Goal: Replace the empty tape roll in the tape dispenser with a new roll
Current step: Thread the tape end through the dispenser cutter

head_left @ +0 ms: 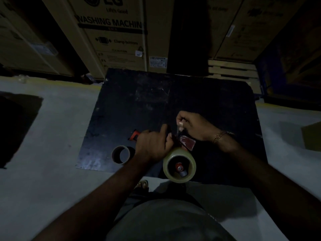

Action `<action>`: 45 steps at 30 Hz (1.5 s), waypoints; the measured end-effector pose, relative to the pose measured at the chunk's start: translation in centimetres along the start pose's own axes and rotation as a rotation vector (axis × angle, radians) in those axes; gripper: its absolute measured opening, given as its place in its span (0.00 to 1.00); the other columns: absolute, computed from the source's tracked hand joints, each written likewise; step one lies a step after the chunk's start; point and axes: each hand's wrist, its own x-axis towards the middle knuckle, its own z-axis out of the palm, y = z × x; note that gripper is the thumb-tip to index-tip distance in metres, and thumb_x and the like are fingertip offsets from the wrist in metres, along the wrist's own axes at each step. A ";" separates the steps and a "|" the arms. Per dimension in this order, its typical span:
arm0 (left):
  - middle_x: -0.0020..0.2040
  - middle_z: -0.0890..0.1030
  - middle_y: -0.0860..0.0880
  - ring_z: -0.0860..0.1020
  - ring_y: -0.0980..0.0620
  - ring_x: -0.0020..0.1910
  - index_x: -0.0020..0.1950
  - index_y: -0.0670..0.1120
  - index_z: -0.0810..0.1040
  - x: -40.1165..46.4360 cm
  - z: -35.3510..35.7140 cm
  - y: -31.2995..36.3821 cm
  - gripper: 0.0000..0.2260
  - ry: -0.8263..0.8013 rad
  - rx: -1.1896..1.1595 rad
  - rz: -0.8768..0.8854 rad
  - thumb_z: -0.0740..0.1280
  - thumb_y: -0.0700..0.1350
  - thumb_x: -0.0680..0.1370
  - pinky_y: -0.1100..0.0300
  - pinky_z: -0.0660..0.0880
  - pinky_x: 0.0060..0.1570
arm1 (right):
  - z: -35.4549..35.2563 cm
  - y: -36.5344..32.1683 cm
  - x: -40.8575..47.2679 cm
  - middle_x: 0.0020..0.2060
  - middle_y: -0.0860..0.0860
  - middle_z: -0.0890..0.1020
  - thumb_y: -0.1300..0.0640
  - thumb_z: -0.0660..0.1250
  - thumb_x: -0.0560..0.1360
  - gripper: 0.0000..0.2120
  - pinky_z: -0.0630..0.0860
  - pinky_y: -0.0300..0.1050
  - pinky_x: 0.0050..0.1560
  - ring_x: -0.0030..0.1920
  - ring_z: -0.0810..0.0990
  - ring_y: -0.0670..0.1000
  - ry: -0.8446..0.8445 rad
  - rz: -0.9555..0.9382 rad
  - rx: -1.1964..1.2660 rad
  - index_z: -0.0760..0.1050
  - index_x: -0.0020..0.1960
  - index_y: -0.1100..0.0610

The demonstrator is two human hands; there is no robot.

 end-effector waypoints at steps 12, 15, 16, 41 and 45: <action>0.38 0.85 0.44 0.83 0.38 0.36 0.61 0.53 0.74 -2.4 1.6 -1.1 0.21 -0.030 -0.126 -0.208 0.47 0.61 0.81 0.54 0.71 0.34 | -3.7 2.7 0.3 0.38 0.48 0.81 0.63 0.63 0.82 0.07 0.74 0.33 0.41 0.35 0.76 0.37 0.241 0.003 0.038 0.76 0.48 0.54; 0.42 0.86 0.45 0.84 0.39 0.39 0.62 0.55 0.74 -1.4 0.9 -1.3 0.23 0.000 -0.165 -0.222 0.45 0.63 0.82 0.52 0.75 0.37 | -3.7 3.9 0.2 0.40 0.50 0.83 0.63 0.62 0.84 0.06 0.75 0.31 0.39 0.35 0.77 0.36 0.289 0.044 0.123 0.77 0.50 0.57; 0.40 0.86 0.46 0.84 0.40 0.39 0.61 0.55 0.74 -1.1 0.6 -1.4 0.23 0.010 -0.162 -0.220 0.45 0.63 0.82 0.53 0.72 0.37 | -3.7 4.3 0.1 0.40 0.50 0.83 0.63 0.62 0.84 0.06 0.75 0.31 0.39 0.34 0.77 0.37 0.303 0.056 0.135 0.76 0.50 0.58; 0.40 0.87 0.46 0.86 0.42 0.42 0.70 0.57 0.74 0.0 -0.1 0.1 0.32 -0.063 -0.217 -0.166 0.39 0.68 0.82 0.52 0.76 0.45 | -4.5 5.9 -1.5 0.38 0.49 0.83 0.64 0.64 0.82 0.07 0.76 0.39 0.46 0.37 0.80 0.39 0.471 0.112 0.182 0.77 0.47 0.55; 0.41 0.87 0.45 0.85 0.39 0.41 0.67 0.55 0.70 0.0 -0.6 -0.1 0.21 -0.066 -0.253 -0.261 0.43 0.60 0.86 0.50 0.74 0.43 | -4.0 5.8 -1.6 0.39 0.51 0.85 0.63 0.65 0.82 0.05 0.77 0.37 0.49 0.40 0.82 0.43 0.457 0.098 0.206 0.77 0.49 0.55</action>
